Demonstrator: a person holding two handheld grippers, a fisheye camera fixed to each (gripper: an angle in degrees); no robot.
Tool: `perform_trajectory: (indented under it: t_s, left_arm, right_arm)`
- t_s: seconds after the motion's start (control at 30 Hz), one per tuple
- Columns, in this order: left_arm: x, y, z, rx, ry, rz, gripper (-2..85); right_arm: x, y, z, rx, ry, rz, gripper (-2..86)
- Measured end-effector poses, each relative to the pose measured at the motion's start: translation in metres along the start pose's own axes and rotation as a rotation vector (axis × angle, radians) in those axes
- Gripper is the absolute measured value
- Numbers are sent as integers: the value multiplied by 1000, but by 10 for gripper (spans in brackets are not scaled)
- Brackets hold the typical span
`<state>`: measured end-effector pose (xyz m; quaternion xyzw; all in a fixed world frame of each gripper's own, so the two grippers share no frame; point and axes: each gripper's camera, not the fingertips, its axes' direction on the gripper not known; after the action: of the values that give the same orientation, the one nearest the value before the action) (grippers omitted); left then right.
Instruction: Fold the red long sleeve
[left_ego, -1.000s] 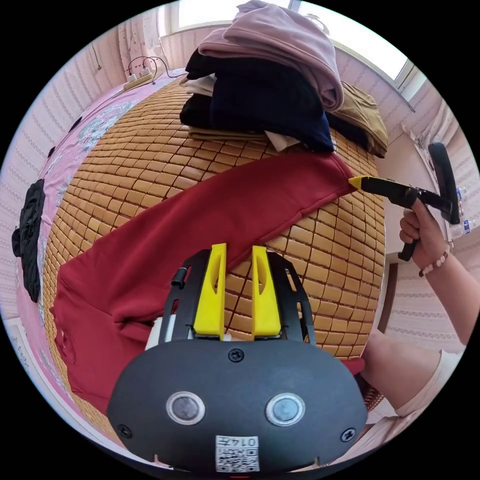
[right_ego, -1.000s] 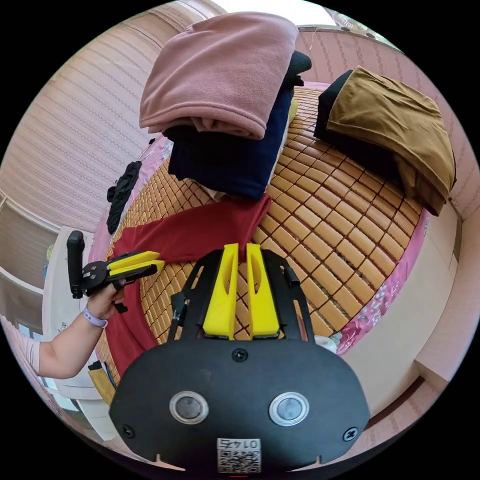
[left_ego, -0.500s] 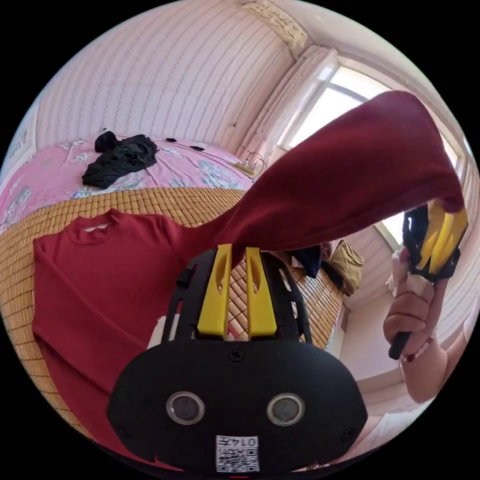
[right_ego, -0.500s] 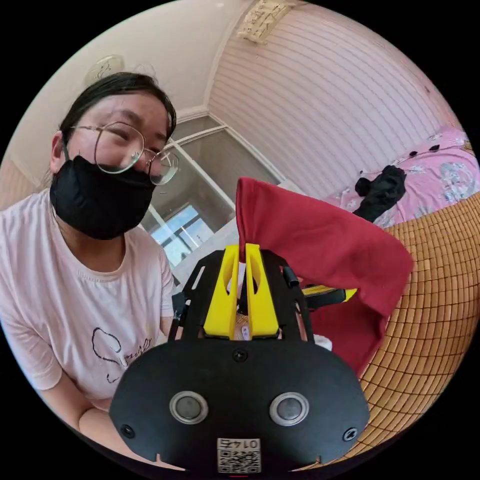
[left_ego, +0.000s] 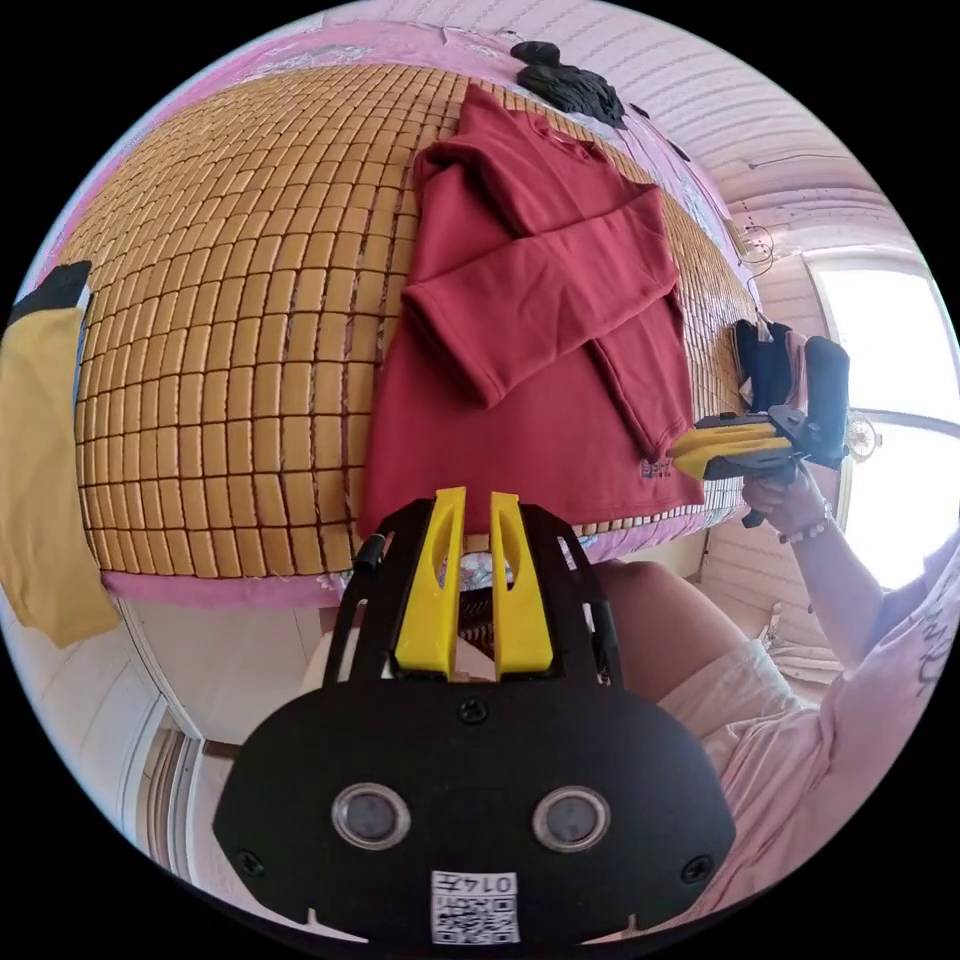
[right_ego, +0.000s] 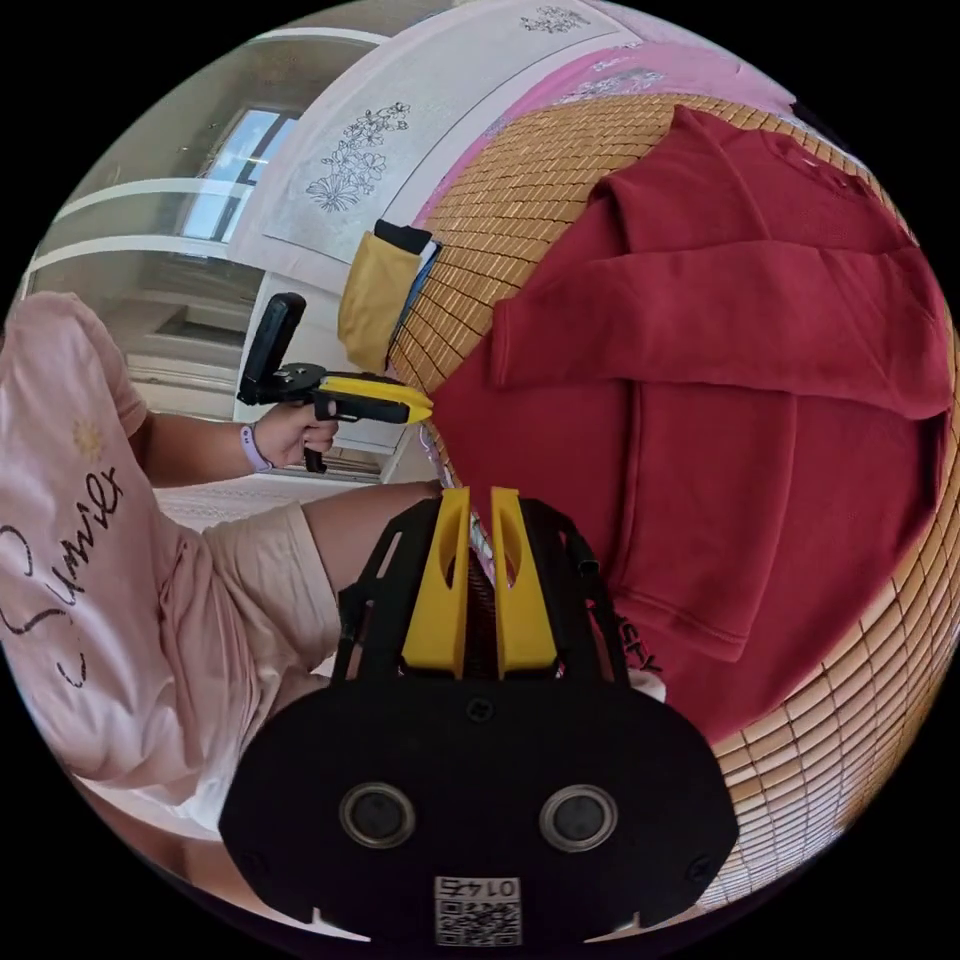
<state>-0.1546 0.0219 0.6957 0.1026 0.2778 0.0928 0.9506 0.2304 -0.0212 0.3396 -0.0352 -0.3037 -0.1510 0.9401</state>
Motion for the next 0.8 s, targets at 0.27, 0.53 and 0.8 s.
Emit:
perform_trajectory:
  t_s: [0.27, 0.53, 0.8]
  left_arm:
    - [-2, -68, -44, 258, -12, 102, 64]
    - [-44, -236, -86, 479, -4, 79, 91]
    - [-60, -353, -76, 313, 132, -54, 117]
  right_arm:
    - [42, -27, -54, 236, 290, 193, 115]
    - [156, -121, -139, 401, 582, 384, 192]
    - [247, -152, -179, 397, 366, 545, 41]
